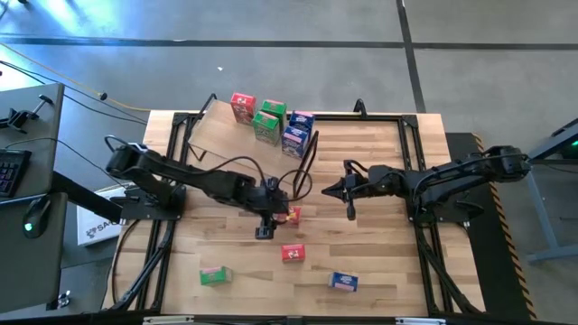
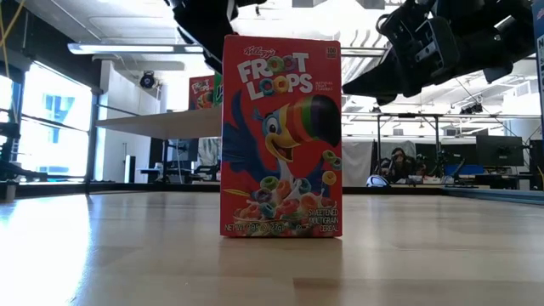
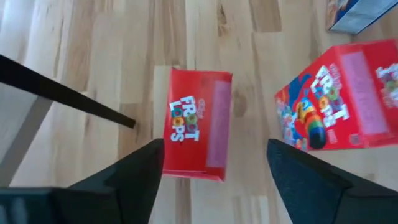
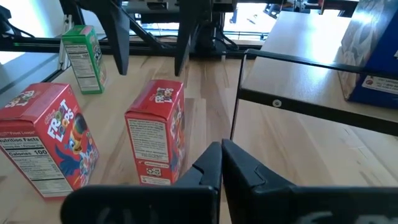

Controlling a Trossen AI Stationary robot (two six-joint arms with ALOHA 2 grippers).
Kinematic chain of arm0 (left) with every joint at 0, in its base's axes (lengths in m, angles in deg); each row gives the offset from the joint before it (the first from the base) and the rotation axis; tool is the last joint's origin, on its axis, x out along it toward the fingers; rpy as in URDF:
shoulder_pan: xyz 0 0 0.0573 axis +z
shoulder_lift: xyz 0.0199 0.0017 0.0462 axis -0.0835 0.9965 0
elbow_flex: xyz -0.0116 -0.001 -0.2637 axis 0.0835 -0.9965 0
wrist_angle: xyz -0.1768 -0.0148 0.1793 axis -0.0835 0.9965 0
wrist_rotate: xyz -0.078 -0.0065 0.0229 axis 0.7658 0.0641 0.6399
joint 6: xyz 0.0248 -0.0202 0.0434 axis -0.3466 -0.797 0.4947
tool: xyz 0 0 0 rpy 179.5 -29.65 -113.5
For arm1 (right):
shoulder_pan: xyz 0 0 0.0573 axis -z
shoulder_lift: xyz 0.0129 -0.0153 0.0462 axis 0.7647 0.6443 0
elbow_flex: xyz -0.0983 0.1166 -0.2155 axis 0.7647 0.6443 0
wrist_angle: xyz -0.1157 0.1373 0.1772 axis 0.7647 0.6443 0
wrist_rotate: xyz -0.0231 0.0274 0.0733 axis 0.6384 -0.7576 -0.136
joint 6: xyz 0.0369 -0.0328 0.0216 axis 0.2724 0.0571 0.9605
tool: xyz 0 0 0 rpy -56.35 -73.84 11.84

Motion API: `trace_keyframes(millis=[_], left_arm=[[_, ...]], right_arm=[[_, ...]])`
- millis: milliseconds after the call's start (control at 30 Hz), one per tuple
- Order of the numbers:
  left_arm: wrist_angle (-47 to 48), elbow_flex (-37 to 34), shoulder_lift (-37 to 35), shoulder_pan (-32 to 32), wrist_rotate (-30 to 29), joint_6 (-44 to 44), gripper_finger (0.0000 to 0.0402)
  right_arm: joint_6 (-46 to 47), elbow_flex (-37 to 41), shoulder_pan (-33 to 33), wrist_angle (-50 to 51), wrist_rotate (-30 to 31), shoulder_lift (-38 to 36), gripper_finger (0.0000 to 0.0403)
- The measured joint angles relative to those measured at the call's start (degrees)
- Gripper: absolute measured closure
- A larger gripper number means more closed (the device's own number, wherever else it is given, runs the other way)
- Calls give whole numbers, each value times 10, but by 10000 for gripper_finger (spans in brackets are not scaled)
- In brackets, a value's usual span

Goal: Stack cereal on shelf
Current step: Put the top red cereal box on the shelf aligned with the other red cereal box

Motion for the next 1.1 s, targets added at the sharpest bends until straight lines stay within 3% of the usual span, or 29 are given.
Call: trace_keyframes(millis=[267, 467, 733, 1100], left_arm=[[-7, 1, 8, 16, -19, 20, 121], [-19, 1, 35, 24, 13, 38, 121], [-33, 1, 62, 24, 1, 51, 125], [-31, 1, 64, 28, 4, 87, 207]], right_arm=[[0, 0, 0, 0, 0, 0, 403], [0, 0, 0, 0, 0, 0, 403], [5, 0, 0, 0, 1, 1, 403], [5, 0, 0, 3, 1, 1, 403]])
